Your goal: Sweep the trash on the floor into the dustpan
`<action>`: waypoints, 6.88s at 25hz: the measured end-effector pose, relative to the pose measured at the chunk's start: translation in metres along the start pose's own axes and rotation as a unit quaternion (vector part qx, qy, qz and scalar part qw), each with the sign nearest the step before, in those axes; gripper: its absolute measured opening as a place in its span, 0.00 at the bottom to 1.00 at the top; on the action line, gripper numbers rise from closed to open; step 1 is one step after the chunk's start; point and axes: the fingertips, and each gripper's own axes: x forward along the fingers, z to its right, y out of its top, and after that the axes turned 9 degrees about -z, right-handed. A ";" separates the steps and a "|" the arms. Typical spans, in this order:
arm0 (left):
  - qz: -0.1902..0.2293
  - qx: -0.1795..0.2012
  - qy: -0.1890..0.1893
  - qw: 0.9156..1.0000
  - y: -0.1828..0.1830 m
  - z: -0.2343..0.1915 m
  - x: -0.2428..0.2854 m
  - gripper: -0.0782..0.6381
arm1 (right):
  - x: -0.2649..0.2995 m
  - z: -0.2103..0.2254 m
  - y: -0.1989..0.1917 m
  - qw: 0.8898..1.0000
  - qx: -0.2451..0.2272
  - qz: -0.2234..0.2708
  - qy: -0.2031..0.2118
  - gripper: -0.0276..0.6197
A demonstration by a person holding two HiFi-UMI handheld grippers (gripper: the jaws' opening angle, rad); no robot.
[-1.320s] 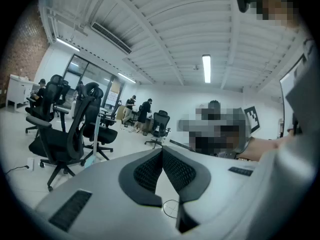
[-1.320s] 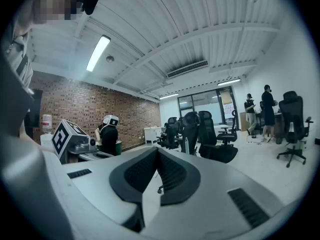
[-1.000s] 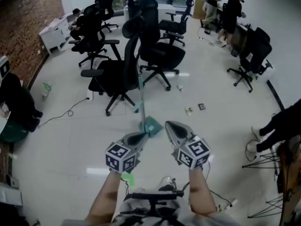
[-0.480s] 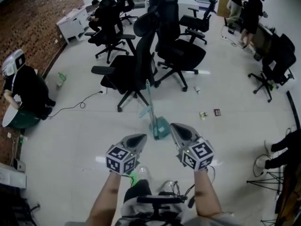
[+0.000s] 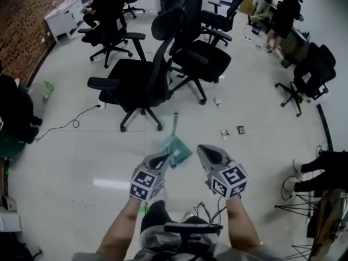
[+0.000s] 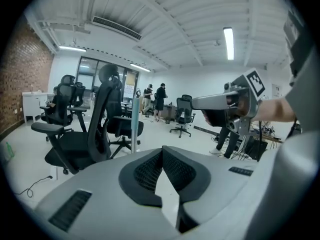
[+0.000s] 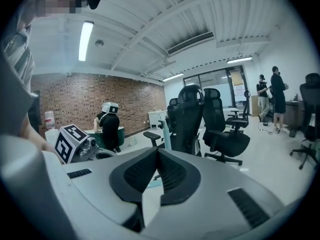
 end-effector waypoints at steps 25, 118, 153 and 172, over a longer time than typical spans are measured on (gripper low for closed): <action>-0.178 -0.003 -0.013 0.984 -0.085 -0.095 0.195 0.43 | 0.166 0.057 -0.030 0.992 0.018 -0.094 0.079 0.34; -0.132 0.127 -0.036 0.982 0.118 -0.039 0.149 0.27 | -0.025 0.180 0.066 0.985 -0.027 0.052 -0.162 0.18; -0.164 0.229 -0.082 0.956 0.179 0.061 0.330 0.26 | -0.161 0.362 0.000 0.956 0.060 0.071 -0.277 0.18; -0.221 0.296 -0.208 0.906 0.212 0.034 0.559 0.26 | -0.120 0.550 -0.043 0.910 0.159 -0.025 -0.383 0.18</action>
